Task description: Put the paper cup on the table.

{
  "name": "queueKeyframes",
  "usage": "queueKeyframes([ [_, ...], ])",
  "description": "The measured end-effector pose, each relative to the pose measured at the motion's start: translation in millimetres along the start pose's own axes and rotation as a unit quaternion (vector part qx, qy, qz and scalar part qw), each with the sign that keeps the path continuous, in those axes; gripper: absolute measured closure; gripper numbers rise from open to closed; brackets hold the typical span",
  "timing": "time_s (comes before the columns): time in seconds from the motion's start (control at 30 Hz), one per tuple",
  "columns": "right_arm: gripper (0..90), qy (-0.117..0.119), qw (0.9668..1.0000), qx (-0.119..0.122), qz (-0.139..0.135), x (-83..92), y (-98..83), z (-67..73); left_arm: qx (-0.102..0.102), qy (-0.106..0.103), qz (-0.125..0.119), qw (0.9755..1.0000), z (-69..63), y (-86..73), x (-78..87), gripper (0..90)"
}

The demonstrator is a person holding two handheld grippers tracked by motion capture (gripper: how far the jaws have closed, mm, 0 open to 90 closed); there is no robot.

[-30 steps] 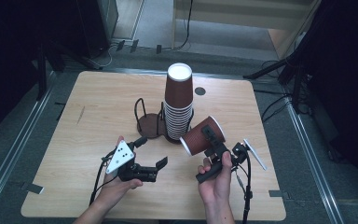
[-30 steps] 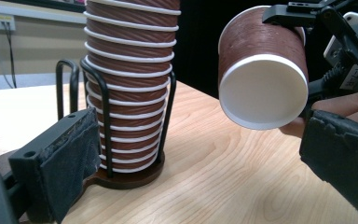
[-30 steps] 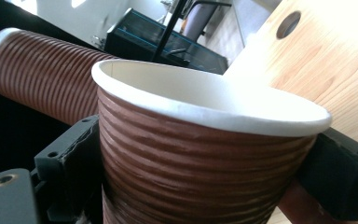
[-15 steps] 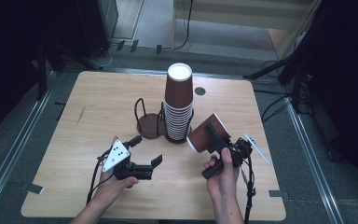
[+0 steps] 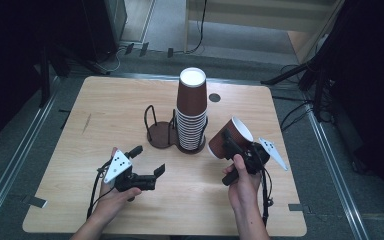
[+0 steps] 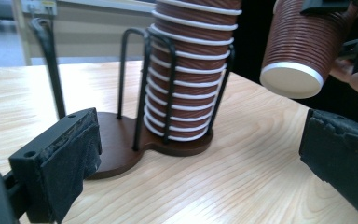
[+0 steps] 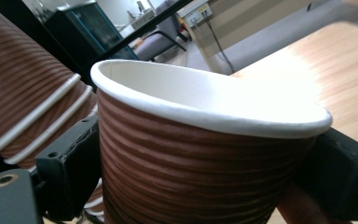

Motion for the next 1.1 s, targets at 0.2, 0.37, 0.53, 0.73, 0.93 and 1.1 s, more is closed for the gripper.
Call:
queueKeyframes([
  [0.2, 9.3, -0.025, 0.9976, 0.065, -0.001, -5.0, 3.5, -2.2, 0.008, 0.026, 0.003, 0.9996, 21.7, -4.1, 9.0, 0.0],
  [0.37, 9.2, -0.04, 0.9941, 0.101, -0.001, -10.8, 4.8, -5.0, 0.012, 0.048, 0.004, 0.9988, 38.8, -8.6, 17.7, 0.0],
  [0.53, 9.1, -0.056, 0.9881, 0.143, -0.003, -17.2, 4.6, -6.3, 0.023, 0.057, -0.001, 0.9981, 54.2, -10.1, 27.1, 0.0],
  [0.73, 9.0, -0.072, 0.9811, 0.179, -0.013, -26.4, 6.1, -10.8, 0.022, 0.081, 0.003, 0.9965, 74.0, -14.2, 38.3, 0.0],
  [0.93, 8.8, -0.09, 0.972, 0.216, -0.015, -36.3, 6.1, -20.0, 0.039, 0.108, 0.005, 0.9933, 92.5, -14.3, 47.3, 0.0],
  [1.1, 8.9, -0.108, 0.9641, 0.24, -0.033, -43.9, 5.5, -28.4, 0.053, 0.103, 0.042, 0.9924, 104.1, -18.6, 55.3, 0.0],
])
Point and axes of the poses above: each handheld gripper's, and its own axes: x roughly backward along the jaws, y roughly out of its top, z roughly to its left, the point moved 3 cm from there along -x, roughly forward along the jaws, and after that the axes turned 11 degrees about y, right-handed, at the moved point
